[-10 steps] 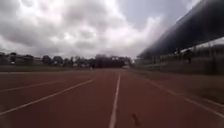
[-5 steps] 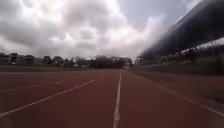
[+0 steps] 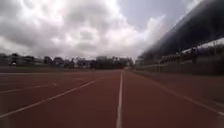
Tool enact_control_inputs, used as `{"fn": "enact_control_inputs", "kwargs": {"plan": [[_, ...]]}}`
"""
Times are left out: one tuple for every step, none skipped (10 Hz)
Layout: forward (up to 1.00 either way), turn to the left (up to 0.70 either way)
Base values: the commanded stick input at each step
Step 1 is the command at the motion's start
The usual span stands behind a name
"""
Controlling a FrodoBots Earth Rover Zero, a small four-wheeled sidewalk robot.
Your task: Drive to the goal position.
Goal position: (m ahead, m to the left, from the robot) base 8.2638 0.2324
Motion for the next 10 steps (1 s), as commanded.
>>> {"fn": "enact_control_inputs", "kwargs": {"plan": [[0.7, -0.32], [0.7, -0.2], [0.7, -0.09], [0.7, 0.0], [0.7, 0.0], [0.7, 0.0], [0.7, 0.0], [0.7, 0.0], [0.7, 0.0], [0.7, 0.0]]}}
